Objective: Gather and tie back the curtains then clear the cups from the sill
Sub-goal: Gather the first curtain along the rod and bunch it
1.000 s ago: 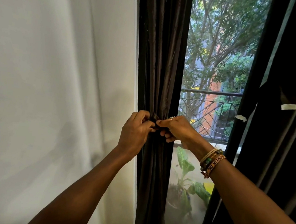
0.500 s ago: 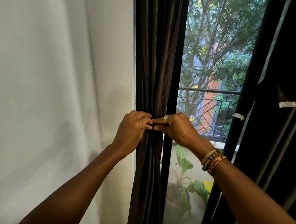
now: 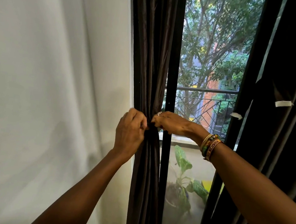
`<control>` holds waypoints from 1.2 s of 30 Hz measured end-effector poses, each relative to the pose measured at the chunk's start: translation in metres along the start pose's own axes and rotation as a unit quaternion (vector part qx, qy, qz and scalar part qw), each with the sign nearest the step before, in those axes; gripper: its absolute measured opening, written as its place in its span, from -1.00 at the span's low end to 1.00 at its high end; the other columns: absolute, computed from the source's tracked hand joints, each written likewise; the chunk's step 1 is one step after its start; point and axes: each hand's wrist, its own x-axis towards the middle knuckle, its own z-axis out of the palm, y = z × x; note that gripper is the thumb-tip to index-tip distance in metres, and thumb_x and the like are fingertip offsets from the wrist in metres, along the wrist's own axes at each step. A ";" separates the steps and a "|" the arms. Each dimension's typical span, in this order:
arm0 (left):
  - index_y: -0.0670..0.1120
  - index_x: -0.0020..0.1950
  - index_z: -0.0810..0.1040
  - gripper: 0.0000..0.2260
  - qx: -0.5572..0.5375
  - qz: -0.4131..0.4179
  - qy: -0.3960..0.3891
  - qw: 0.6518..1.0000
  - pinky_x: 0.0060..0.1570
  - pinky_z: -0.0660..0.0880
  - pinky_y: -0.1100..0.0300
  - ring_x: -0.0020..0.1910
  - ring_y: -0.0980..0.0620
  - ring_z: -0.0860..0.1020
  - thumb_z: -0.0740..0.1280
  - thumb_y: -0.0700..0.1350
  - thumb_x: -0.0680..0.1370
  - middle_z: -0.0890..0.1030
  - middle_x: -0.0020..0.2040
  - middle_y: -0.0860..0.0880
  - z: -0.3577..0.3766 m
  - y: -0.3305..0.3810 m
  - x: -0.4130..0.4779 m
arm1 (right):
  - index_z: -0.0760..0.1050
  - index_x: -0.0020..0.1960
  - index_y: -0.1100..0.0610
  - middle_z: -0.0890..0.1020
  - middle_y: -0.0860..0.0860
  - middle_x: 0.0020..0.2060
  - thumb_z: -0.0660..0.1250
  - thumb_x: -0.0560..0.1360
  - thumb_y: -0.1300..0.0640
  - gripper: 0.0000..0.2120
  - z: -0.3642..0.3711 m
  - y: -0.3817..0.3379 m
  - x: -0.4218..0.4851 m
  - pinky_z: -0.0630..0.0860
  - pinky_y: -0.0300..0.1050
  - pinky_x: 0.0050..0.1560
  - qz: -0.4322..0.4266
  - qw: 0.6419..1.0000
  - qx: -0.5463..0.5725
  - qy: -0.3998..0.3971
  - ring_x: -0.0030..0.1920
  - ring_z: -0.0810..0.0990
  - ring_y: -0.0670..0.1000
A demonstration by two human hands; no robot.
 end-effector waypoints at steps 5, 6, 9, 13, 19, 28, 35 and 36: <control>-0.12 0.05 0.71 -0.69 -0.117 -0.014 -0.068 0.991 -0.08 0.55 0.21 -0.08 0.13 0.55 0.55 0.02 0.40 0.61 -0.03 -0.01 0.004 -0.009 -0.013 | 0.47 -0.23 0.06 0.37 -0.06 -0.44 0.14 0.55 0.23 -0.76 0.000 0.018 0.003 0.32 -0.16 -0.34 0.037 0.990 0.133 0.005 -0.40 0.30 -0.06; -0.13 0.11 0.69 -0.54 -0.114 -0.019 -0.093 0.989 -0.05 0.54 0.27 -0.04 0.15 0.54 0.52 0.16 0.37 0.59 0.03 0.00 0.006 -0.009 -0.017 | 0.47 -0.24 0.06 0.37 -0.06 -0.44 0.14 0.55 0.22 -0.76 0.002 0.021 0.002 0.32 -0.16 -0.34 0.040 0.988 0.148 0.013 -0.41 0.30 -0.06; -0.13 0.10 0.67 -0.47 -0.090 -0.051 -0.068 0.992 -0.11 0.55 0.27 -0.09 0.15 0.54 0.41 0.29 0.40 0.60 0.01 0.01 0.012 -0.005 -0.027 | 0.44 -0.22 0.08 0.39 -0.03 -0.41 0.16 0.60 0.24 -0.76 0.006 0.022 0.000 0.34 -0.20 -0.34 0.023 0.986 0.166 -0.003 -0.40 0.33 -0.08; -0.13 0.00 0.67 -0.72 -0.097 -0.123 0.007 0.988 -0.18 0.55 0.16 -0.19 0.12 0.54 0.33 0.07 0.57 0.65 -0.14 -0.02 0.013 0.004 -0.023 | 0.48 -0.09 0.20 0.44 0.04 -0.34 0.18 0.65 0.27 -0.83 0.004 0.016 -0.005 0.43 -0.21 -0.27 -0.003 0.985 0.165 -0.046 -0.35 0.42 -0.06; 0.03 -0.07 0.70 -0.93 -0.290 -0.351 0.070 0.888 -0.14 0.64 0.13 -0.30 0.09 0.66 0.50 -0.04 0.48 0.70 -0.28 0.06 0.009 0.015 -0.026 | 0.54 0.05 0.16 0.68 0.19 -0.25 0.31 0.59 0.31 -0.91 0.003 0.022 -0.014 0.62 -0.02 -0.26 -0.014 0.974 0.211 0.079 -0.36 0.64 0.07; -0.07 -0.05 0.72 -0.89 -0.372 -0.468 0.060 0.799 -0.13 0.64 0.16 -0.30 0.05 0.65 0.51 -0.08 0.47 0.70 -0.30 -0.01 0.014 0.016 -0.026 | 0.42 -0.02 0.19 0.61 0.11 -0.42 0.25 0.62 0.34 -0.92 -0.012 0.021 -0.018 0.48 -0.15 -0.48 0.010 0.953 0.228 0.202 -0.56 0.51 0.00; -0.09 0.00 0.70 -0.84 -0.367 -0.476 0.053 0.797 -0.08 0.62 0.22 -0.15 0.03 0.68 0.50 -0.06 0.48 0.71 -0.18 0.01 0.023 0.009 -0.028 | 0.50 0.06 0.13 0.65 0.06 -0.33 0.25 0.64 0.22 -0.94 -0.002 0.023 -0.015 0.49 -0.06 -0.29 0.044 0.941 0.220 0.252 -0.43 0.55 -0.03; -0.06 0.02 0.67 -0.85 -0.367 -0.445 0.029 0.817 -0.01 0.59 0.25 -0.05 0.05 0.67 0.49 -0.06 0.49 0.70 -0.09 0.04 0.025 0.007 -0.032 | 0.52 0.10 0.09 0.66 0.01 -0.21 0.25 0.65 0.11 -0.90 -0.004 0.017 -0.019 0.48 -0.08 -0.18 0.035 0.954 0.176 0.238 -0.30 0.58 -0.07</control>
